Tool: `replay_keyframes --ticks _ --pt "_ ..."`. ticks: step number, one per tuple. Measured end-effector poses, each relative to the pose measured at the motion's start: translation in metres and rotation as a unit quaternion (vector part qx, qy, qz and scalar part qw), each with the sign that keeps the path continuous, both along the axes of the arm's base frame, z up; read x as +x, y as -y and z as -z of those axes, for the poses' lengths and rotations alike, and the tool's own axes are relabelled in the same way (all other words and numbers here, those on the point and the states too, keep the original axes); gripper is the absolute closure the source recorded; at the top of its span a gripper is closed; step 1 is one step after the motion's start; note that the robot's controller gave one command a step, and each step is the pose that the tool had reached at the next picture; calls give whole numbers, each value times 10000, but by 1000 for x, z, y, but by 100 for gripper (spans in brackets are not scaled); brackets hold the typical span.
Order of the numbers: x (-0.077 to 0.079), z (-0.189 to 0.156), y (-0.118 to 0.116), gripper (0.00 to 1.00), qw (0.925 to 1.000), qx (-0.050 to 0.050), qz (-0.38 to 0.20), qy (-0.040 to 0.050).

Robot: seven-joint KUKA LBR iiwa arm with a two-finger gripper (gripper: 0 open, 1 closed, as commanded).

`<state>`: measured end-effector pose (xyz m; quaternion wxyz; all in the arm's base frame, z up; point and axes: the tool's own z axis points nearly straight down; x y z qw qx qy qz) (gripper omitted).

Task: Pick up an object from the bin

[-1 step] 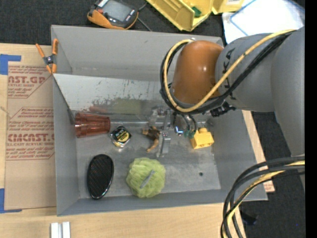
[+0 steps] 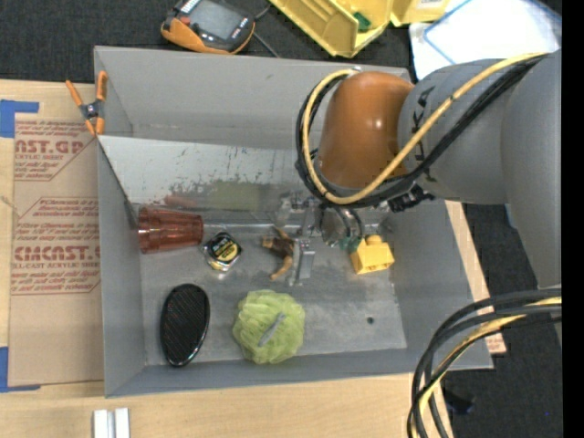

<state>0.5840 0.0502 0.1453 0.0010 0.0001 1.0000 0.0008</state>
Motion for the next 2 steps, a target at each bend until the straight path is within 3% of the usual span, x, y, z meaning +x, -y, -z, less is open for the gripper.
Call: replay_keyframes --ticks 1,2 --pt "9 75 23 0 9988 7 493 -5" --pt "0 75 19 0 9962 28 872 68"
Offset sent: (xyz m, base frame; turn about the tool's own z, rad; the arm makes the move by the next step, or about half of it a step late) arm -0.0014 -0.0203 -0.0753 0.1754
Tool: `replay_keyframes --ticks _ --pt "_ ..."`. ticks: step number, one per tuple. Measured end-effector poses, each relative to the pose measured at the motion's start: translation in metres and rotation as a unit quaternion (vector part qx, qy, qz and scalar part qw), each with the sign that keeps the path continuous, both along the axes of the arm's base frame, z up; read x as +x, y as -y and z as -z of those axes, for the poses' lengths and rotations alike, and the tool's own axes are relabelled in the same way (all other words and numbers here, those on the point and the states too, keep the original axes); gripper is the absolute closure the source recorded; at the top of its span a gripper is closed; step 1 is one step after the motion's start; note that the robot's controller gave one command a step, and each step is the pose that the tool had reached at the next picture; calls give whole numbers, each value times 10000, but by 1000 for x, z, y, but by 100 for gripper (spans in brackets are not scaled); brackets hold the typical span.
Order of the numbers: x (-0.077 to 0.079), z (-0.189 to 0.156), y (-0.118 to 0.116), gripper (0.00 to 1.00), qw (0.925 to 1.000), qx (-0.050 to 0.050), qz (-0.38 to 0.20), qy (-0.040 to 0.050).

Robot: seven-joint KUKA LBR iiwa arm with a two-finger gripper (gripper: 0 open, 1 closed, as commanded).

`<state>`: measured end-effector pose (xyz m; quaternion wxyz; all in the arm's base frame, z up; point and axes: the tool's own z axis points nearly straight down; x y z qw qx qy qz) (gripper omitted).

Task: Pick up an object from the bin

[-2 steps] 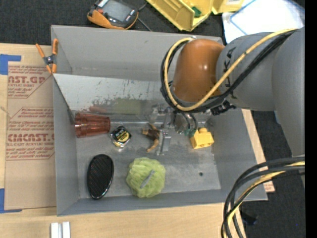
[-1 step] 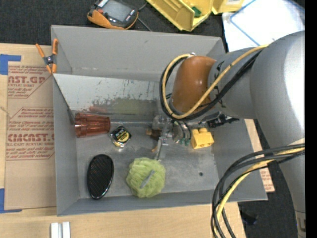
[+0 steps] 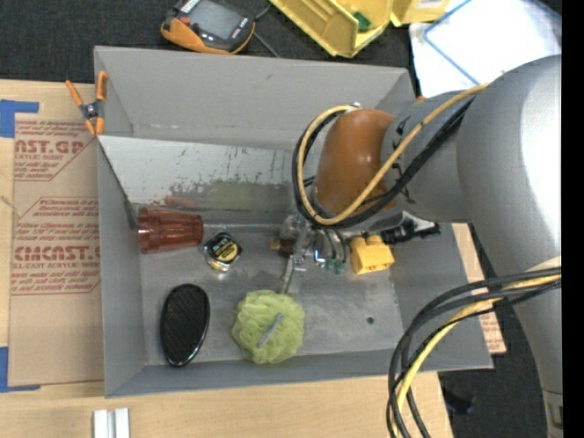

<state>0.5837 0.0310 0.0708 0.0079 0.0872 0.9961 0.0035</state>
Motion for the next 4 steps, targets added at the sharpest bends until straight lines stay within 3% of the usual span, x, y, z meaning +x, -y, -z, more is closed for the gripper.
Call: replay_keyframes --ticks 1,2,3,4 --pt "9 0 3 0 9993 -17 -355 -74" --pt "1 0 0 0 10000 3 -38 4" --pt "10 -2 2 100 9994 -14 -335 -26" --pt "10 -2 2 100 9994 -13 -335 -24"
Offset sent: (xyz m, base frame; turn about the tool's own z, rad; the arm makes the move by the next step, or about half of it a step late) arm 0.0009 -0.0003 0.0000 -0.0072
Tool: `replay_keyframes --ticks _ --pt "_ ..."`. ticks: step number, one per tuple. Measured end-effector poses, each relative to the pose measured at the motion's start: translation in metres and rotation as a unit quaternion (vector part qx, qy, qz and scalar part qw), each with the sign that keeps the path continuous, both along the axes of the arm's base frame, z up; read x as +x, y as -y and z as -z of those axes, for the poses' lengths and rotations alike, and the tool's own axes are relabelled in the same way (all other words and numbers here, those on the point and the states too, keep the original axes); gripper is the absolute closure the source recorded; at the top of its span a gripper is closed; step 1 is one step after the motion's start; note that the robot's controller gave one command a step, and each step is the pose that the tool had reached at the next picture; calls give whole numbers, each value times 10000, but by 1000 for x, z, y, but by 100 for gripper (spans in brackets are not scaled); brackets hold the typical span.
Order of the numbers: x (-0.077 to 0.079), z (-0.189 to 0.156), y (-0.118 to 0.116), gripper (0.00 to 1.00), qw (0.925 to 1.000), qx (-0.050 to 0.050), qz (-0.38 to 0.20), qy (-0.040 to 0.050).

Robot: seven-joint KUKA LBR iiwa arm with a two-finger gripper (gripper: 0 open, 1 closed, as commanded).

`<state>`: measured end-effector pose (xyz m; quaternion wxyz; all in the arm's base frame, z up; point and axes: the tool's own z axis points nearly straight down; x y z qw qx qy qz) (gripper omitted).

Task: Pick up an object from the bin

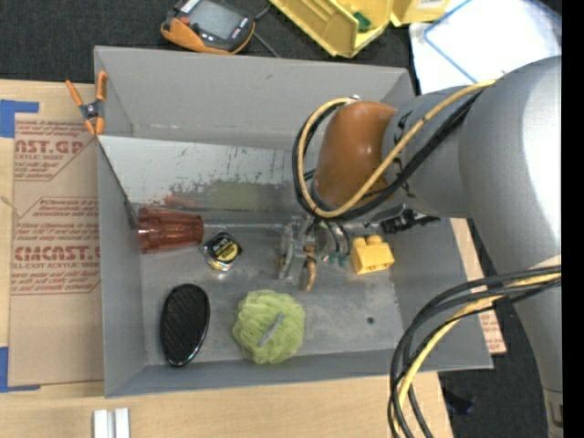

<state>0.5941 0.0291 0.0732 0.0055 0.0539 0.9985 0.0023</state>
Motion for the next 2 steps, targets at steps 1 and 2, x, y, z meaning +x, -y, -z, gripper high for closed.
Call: replay_keyframes --ticks 1,2 --pt "-1 -7 0 100 10000 -1 -2 -12" --pt "-2 -31 0 100 10000 1 -1 -29"
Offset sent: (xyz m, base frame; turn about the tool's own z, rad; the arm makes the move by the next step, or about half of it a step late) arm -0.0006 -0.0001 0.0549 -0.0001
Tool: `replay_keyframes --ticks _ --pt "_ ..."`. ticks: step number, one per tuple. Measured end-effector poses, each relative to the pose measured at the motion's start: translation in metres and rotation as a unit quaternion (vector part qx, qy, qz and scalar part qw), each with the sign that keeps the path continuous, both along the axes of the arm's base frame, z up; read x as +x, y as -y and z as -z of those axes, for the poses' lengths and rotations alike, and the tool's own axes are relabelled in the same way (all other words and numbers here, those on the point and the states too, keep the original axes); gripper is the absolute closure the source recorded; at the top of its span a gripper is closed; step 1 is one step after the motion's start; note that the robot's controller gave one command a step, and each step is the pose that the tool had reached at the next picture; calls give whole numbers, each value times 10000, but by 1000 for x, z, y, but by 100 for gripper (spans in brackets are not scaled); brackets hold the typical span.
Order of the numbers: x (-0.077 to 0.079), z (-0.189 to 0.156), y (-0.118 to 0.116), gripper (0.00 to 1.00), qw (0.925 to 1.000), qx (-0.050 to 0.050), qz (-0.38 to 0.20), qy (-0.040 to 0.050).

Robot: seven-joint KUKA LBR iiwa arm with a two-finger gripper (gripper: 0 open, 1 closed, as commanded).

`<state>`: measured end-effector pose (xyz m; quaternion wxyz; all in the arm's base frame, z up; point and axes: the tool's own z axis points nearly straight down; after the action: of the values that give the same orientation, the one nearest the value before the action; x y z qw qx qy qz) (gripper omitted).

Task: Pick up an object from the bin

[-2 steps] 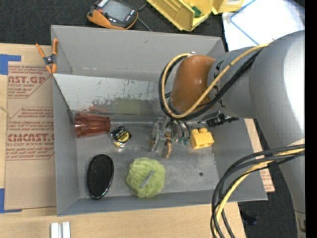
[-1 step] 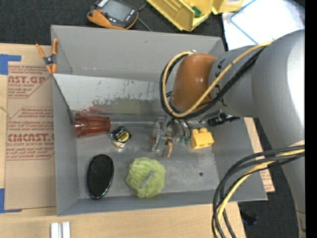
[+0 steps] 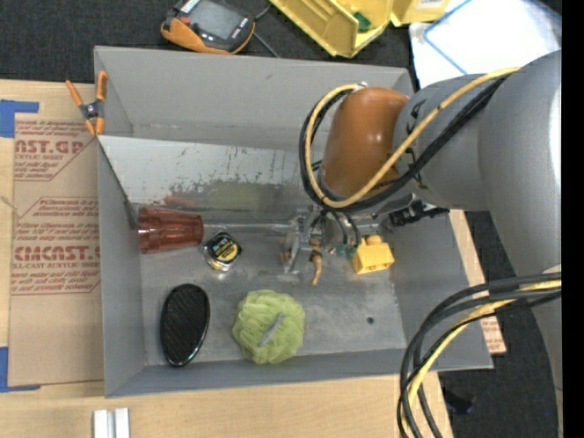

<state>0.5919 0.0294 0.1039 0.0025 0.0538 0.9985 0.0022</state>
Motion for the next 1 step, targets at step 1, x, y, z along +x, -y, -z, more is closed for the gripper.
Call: replay_keyframes --ticks 1 --pt "1 -22 0 100 10000 3 0 13"
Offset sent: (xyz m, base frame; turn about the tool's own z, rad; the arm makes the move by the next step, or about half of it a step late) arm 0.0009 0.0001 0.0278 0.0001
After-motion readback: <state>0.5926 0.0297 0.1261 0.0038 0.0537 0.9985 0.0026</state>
